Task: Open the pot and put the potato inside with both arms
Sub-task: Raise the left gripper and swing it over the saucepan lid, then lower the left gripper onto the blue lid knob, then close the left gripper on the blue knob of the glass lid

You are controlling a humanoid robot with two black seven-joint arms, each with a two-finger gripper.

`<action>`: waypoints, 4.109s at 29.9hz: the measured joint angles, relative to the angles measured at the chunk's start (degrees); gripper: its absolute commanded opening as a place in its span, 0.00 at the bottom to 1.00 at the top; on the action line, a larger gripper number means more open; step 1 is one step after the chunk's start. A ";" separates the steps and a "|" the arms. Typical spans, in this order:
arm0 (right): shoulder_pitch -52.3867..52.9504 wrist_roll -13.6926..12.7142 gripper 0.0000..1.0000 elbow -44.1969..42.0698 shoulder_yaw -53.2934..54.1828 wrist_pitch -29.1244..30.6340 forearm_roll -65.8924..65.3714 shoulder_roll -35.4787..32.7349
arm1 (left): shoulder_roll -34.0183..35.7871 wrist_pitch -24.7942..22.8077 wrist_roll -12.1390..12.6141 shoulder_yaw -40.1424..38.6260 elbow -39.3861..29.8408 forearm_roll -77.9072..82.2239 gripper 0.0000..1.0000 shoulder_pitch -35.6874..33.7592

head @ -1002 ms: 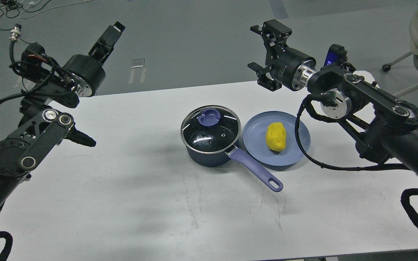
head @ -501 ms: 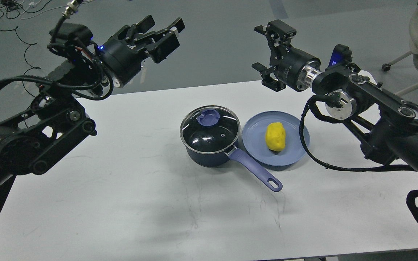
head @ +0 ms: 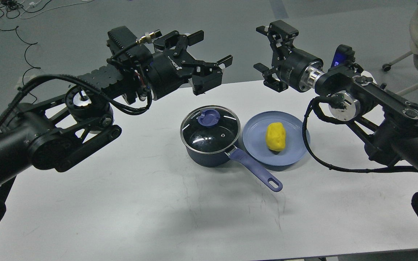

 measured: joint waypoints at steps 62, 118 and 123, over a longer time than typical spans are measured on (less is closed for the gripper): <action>-6.38 0.19 1.00 -6.11 5.88 2.20 0.18 -2.74 | -9.76 6.61 -3.12 2.26 16.40 13.29 0.98 12.11; -7.22 0.26 1.00 -6.01 5.88 1.93 0.17 -4.52 | -13.69 7.22 -4.46 4.00 23.42 10.46 0.80 14.19; -7.21 0.26 1.00 -6.01 5.86 1.94 0.17 -4.52 | -13.56 7.22 -4.50 4.01 23.42 10.52 0.78 14.65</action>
